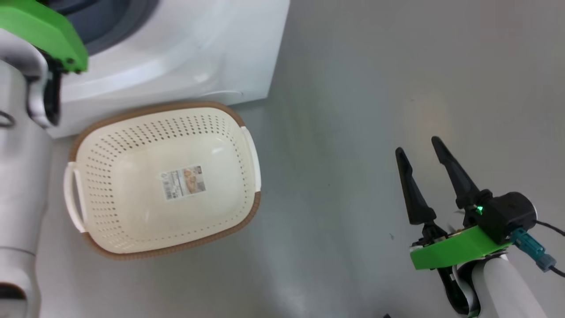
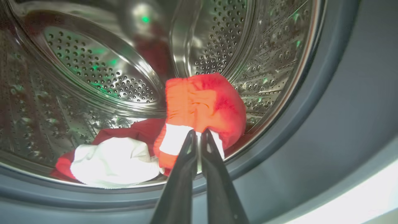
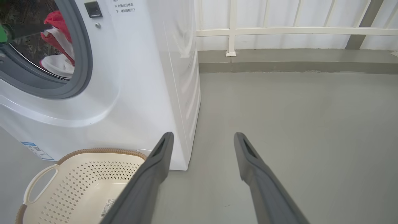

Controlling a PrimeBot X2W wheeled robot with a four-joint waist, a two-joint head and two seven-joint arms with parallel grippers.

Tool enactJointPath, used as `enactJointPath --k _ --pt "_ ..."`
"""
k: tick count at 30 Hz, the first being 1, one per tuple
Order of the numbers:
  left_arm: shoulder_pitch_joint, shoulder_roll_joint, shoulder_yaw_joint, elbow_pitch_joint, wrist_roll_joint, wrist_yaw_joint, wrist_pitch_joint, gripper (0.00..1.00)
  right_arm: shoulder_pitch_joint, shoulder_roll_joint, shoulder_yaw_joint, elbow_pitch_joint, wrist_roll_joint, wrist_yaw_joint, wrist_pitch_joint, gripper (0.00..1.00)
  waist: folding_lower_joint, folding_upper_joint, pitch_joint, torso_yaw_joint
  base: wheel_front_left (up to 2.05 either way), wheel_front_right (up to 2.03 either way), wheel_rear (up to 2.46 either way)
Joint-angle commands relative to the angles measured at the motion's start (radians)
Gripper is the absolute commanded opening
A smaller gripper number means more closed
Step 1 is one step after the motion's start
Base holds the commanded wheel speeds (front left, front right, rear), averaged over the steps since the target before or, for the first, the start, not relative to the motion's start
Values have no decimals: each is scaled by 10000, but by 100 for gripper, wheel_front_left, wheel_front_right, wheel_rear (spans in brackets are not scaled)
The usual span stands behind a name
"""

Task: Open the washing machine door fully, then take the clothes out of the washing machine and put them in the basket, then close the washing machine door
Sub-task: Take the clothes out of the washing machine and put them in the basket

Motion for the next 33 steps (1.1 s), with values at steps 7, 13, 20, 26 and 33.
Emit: enactJointPath --k 7,13,20,26,33 --pt "1390 418 -38 -2199 137 560 -597 0 543 -133 384 -68 -235 63 -65 100 0 0 -1092 693 0 0 0" --pt "2453 659 -83 -3964 223 996 -469 0 779 -160 511 104 -315 63 -65 100 0 0 -1687 857 0 0 0" --pt "4059 1145 -19 -6797 319 1694 41 0 1148 -154 528 288 -407 63 -65 100 0 0 -2437 959 0 0 0" --pt "5095 1613 37 -8933 544 2231 488 0 1451 -158 541 429 -513 63 -65 100 0 0 -2985 990 0 0 0" --pt "5880 2017 125 -10782 753 2659 849 0 1759 -152 491 561 -612 63 -65 100 0 0 -3553 999 0 0 0"
